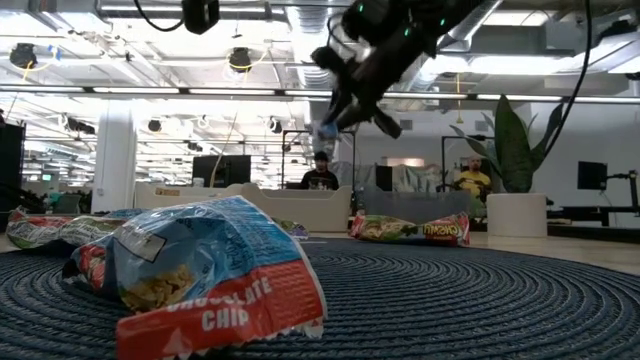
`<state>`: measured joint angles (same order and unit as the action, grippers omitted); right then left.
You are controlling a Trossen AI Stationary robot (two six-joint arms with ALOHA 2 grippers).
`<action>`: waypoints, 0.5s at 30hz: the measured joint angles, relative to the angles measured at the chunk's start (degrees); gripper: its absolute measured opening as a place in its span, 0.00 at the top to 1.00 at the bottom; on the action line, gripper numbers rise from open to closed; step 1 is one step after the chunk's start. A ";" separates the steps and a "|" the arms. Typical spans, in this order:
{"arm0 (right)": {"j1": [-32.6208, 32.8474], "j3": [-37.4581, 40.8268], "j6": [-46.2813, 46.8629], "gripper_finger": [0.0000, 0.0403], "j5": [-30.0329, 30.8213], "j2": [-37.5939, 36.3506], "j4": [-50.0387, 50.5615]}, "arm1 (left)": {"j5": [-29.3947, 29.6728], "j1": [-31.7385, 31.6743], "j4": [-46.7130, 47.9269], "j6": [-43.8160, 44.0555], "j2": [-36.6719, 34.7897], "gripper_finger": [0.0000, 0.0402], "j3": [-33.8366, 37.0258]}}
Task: Pick and place Granola Bars by type
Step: Put the blue granola bar into the gray bin
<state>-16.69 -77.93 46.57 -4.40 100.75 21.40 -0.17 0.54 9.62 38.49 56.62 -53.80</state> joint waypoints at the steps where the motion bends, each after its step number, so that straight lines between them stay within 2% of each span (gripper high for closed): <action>1: -1.05 0.00 -0.08 0.92 -0.03 0.69 -0.42 | -0.27 0.00 -0.44 0.01 -0.01 0.60 -0.01; 10: -6.16 0.02 -2.06 0.87 -0.40 1.79 -6.01 | -0.54 0.02 -0.17 0.15 -0.04 0.60 -0.01; 15: -8.64 0.02 -2.05 0.76 -5.54 1.79 -7.31 | -0.22 0.02 -0.16 0.21 -0.04 0.60 -0.02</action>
<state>-25.33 -77.91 44.52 -9.94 102.54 14.09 -0.39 0.56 9.46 38.70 56.58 -53.82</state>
